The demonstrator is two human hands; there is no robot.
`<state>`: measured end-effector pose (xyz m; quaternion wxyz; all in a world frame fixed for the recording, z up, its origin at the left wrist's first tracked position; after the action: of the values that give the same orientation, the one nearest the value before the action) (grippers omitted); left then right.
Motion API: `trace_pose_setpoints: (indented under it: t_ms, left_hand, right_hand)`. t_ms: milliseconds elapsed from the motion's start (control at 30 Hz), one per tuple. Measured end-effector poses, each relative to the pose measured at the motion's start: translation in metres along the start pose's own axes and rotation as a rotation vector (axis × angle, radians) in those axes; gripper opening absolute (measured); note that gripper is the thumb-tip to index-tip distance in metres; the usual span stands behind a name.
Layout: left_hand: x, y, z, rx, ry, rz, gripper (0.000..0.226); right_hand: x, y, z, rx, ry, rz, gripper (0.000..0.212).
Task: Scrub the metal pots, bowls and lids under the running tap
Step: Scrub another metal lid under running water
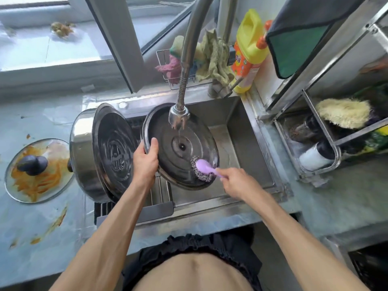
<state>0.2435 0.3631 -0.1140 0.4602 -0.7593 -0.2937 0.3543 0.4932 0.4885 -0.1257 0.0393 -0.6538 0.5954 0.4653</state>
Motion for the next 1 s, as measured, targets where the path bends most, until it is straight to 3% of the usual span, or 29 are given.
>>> trace_pose_setpoints:
  t_ms: [133, 267, 400, 567, 733, 867, 1000]
  left_hand:
    - [0.019, 0.012, -0.004, -0.066, 0.046, -0.014, 0.028]
    - [0.039, 0.022, -0.027, -0.149, 0.151, -0.16, 0.027]
    - [0.028, 0.024, -0.034, -0.16, 0.158, -0.222, 0.015]
    - [0.006, 0.02, -0.023, -0.174, 0.052, -0.274, 0.013]
    - [0.014, 0.018, -0.004, -0.17, 0.002, -0.241, 0.016]
    - [0.034, 0.019, 0.0, -0.174, 0.06, -0.144, 0.029]
    - [0.05, 0.025, -0.029, -0.22, 0.148, -0.2, 0.028]
  right_hand:
    - [0.007, 0.053, -0.024, -0.226, 0.006, 0.16, 0.043]
    - [-0.016, 0.092, 0.009, -0.283, -0.127, 0.128, 0.043]
    - [-0.047, 0.085, 0.045, -0.178, -0.255, 0.013, 0.048]
    - [-0.062, 0.053, 0.038, -0.022, -0.301, -0.156, 0.059]
    - [-0.034, 0.021, -0.007, 0.099, -0.144, -0.109, 0.043]
    - [-0.007, 0.062, -0.034, -0.081, -0.033, 0.119, 0.043]
    - [-0.014, 0.1, 0.003, -0.187, -0.127, 0.093, 0.045]
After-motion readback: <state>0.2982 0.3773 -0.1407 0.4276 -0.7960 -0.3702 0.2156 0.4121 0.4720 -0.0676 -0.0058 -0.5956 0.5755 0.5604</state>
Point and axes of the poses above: each hand's wrist, its own z-axis towards the middle knuckle, its own x-axis out of the palm, y = z × x, the point moved 10 cm from there along z, towards the middle knuckle, and after that the axes turned 13 degrees about z, right-handed, at the moved point
